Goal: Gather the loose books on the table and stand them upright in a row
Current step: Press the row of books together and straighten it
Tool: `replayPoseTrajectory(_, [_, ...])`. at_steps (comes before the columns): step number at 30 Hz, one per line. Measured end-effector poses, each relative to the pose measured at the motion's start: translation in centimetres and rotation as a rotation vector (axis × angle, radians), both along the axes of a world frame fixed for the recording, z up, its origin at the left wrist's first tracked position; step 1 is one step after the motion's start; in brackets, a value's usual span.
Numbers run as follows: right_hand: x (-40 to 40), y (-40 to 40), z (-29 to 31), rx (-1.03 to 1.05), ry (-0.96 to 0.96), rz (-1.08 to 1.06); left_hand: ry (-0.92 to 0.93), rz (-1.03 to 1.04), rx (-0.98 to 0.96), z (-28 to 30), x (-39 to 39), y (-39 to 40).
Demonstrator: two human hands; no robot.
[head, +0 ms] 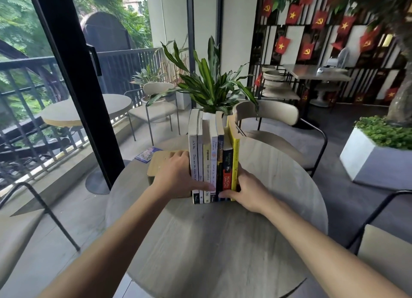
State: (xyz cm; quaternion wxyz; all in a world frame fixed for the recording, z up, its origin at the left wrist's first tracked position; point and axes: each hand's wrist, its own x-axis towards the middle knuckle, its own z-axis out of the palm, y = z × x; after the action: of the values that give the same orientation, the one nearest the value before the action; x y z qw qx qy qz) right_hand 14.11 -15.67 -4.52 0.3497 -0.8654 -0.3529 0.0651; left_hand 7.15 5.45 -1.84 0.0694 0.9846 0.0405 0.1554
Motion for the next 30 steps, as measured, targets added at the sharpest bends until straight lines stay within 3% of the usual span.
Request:
replayPoseTrajectory(12, [-0.4, -0.4, -0.1, 0.058, 0.019, -0.021, -0.032, 0.082, -0.035, -0.5, -1.0, 0.7])
replayPoseTrajectory(24, [-0.1, 0.4, -1.1, 0.039, -0.038, -0.096, -0.030, 0.015, -0.126, -0.4, -1.1, 0.5])
replayPoseTrajectory(30, [-0.7, 0.2, -0.6, 0.078, -0.098, -0.090, -0.092, 0.048, 0.001, 0.1, -2.1, -0.2])
